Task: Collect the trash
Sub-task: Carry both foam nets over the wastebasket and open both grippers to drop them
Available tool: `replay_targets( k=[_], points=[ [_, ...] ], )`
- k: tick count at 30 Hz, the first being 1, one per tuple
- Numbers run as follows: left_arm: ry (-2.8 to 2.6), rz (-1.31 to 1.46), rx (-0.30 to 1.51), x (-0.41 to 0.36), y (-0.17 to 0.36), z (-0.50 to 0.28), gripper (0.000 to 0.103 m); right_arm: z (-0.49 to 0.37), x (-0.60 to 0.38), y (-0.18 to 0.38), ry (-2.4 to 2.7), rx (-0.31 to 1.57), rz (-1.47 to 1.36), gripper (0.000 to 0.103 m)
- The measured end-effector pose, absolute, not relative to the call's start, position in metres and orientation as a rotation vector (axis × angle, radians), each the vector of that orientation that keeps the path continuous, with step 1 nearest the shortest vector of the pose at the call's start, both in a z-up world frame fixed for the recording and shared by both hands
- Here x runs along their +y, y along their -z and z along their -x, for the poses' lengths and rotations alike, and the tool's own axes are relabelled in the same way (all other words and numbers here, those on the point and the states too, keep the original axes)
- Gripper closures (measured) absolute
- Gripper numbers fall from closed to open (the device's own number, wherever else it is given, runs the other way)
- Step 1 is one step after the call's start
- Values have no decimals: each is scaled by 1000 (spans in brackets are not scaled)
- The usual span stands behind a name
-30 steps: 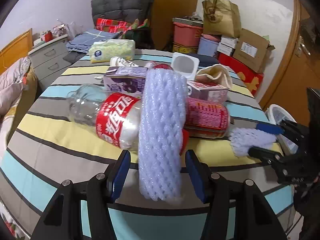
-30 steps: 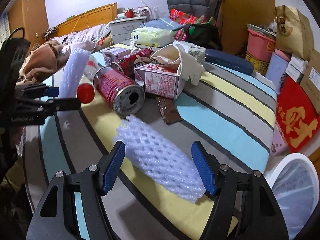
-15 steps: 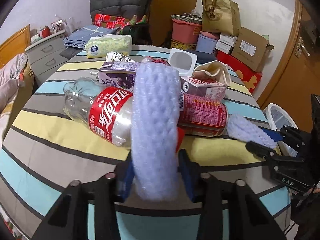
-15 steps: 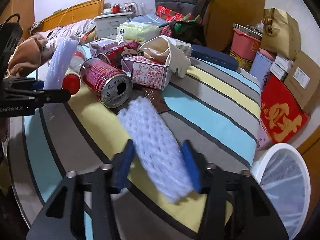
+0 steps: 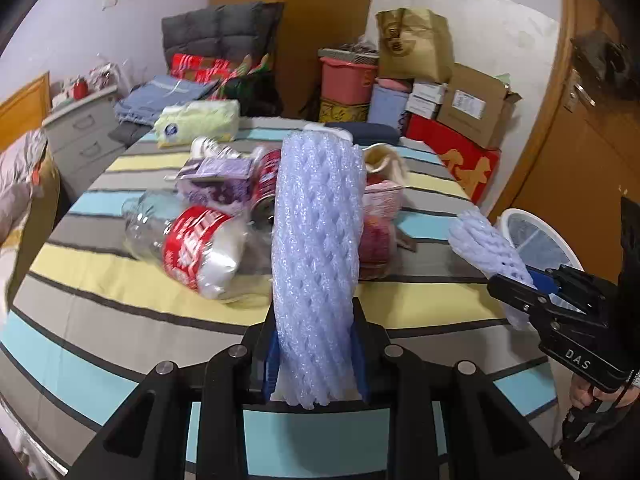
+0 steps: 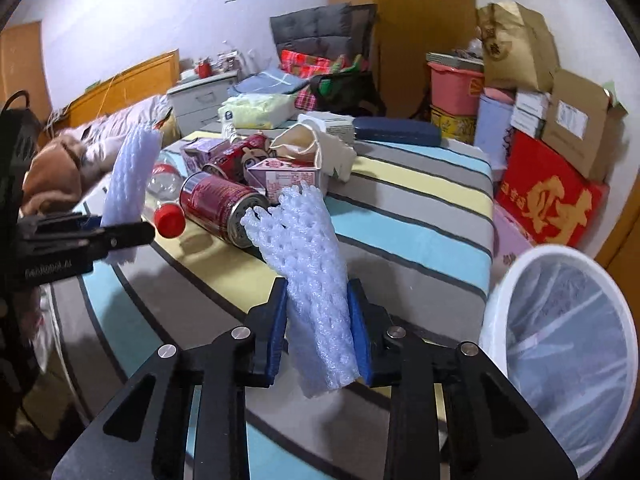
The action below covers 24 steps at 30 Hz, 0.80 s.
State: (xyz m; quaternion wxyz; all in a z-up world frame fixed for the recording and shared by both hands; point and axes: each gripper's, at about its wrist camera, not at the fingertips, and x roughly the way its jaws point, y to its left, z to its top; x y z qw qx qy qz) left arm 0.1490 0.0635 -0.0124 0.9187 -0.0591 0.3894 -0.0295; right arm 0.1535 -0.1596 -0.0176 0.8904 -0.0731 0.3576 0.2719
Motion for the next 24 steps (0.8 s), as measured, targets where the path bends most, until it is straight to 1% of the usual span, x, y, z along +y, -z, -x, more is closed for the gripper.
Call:
replay_targets(
  k=[10, 24],
  points=[
    [163, 44, 746, 8, -14, -145, 73, -139, -189, -3, -432, 669, 45, 73],
    [361, -49, 698, -90, -37, -156, 73, -129, -268, -16, -175, 622, -82, 73]
  ],
)
